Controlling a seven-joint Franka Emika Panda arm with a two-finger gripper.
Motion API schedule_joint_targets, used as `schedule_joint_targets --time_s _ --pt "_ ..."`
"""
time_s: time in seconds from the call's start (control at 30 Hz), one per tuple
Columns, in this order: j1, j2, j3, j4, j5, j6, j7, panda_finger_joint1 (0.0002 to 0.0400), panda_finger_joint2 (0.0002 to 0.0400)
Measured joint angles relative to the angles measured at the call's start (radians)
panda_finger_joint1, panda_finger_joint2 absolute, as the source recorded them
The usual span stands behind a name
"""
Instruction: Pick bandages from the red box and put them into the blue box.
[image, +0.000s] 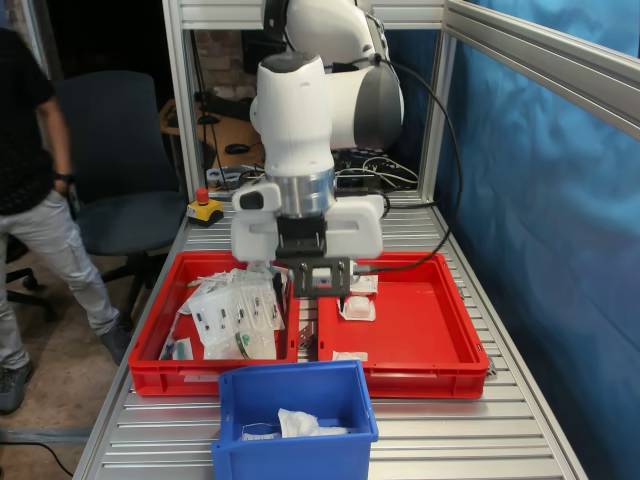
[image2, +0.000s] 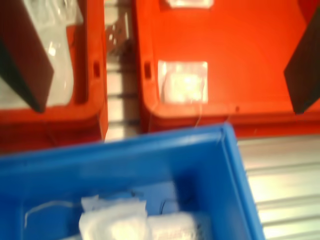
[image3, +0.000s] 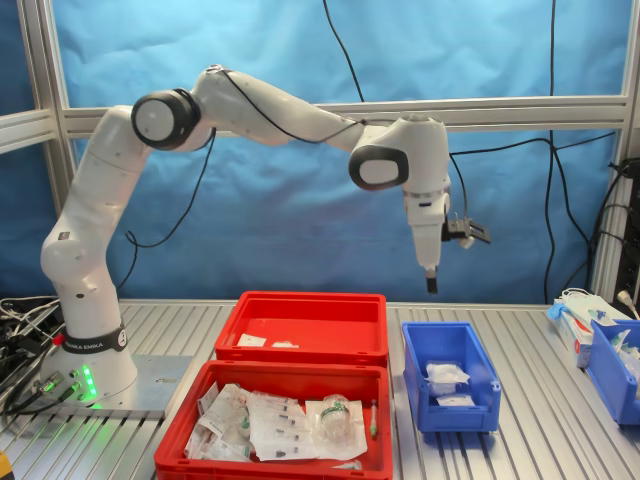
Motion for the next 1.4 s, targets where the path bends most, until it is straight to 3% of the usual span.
schedule_joint_targets --time_s 0.33,0.63,1.1,1.4 --pt "0.000 -0.138 0.000 -0.104 0.000 -0.072 0.000 0.0400 0.0400" --pt "0.000 -0.252 0.000 -0.177 0.000 -0.090 0.000 0.0400 0.0400" --pt "-0.005 -0.301 0.009 -0.195 0.000 -0.093 0.000 0.0400 0.0400" --pt "-0.066 -0.301 0.112 -0.198 0.000 -0.094 0.000 0.0400 0.0400"
